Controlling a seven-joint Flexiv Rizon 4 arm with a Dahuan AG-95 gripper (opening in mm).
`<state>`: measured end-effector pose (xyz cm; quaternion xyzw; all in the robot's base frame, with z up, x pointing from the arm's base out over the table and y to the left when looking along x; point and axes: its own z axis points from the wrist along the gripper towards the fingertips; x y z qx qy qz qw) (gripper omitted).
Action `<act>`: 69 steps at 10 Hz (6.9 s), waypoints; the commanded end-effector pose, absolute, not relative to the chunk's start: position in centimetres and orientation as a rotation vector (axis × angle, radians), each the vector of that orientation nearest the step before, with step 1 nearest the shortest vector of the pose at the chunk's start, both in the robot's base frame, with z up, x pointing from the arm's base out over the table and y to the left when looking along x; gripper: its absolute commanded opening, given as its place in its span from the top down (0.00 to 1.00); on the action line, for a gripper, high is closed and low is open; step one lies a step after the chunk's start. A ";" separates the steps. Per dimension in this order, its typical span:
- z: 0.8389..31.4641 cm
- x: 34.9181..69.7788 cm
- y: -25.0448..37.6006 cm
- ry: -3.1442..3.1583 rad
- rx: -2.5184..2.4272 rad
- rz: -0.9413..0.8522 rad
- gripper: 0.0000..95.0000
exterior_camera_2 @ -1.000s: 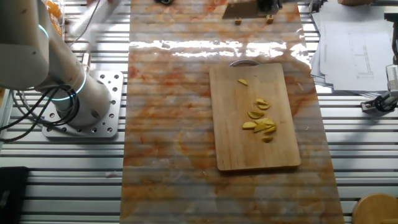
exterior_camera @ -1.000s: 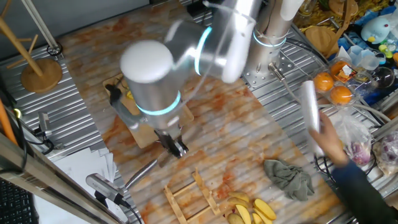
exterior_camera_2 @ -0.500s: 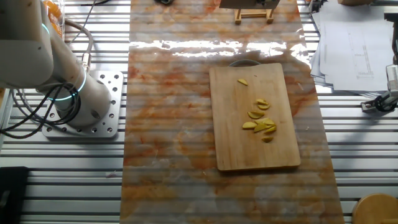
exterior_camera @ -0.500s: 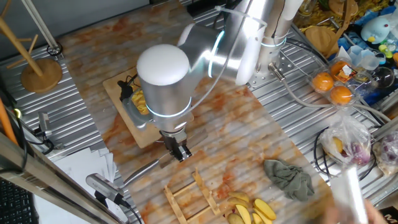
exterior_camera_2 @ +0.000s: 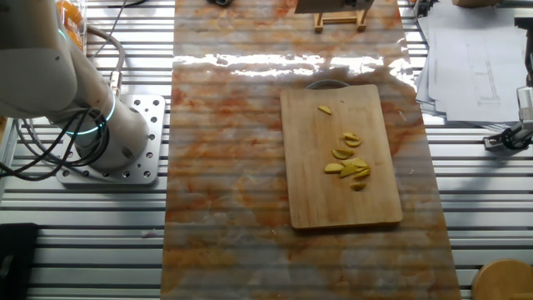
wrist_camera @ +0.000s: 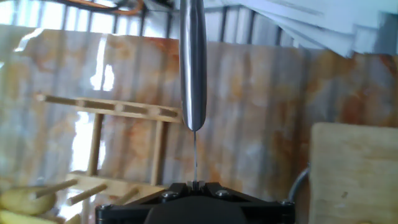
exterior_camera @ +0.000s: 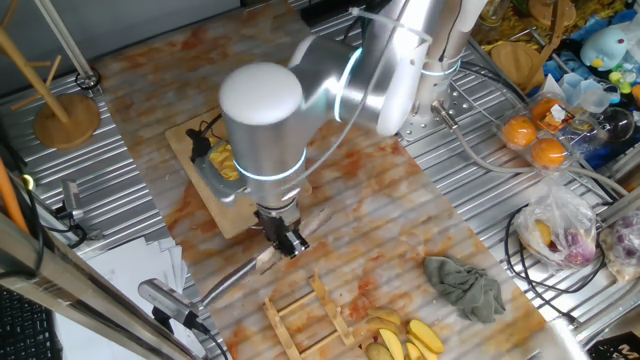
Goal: Chop the potatoes
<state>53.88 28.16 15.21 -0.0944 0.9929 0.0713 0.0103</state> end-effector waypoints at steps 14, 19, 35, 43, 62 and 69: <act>12.5 55.9 33.1 3.109 -0.175 0.205 1.00; 11.1 56.1 34.0 3.109 -0.176 0.199 1.00; 6.7 56.5 33.3 3.109 -0.207 0.192 1.00; 5.5 56.4 33.2 3.107 -0.233 0.188 1.00; 17.0 52.4 29.3 3.177 -0.195 0.126 1.00; 20.2 48.4 23.1 3.158 -0.313 0.122 1.00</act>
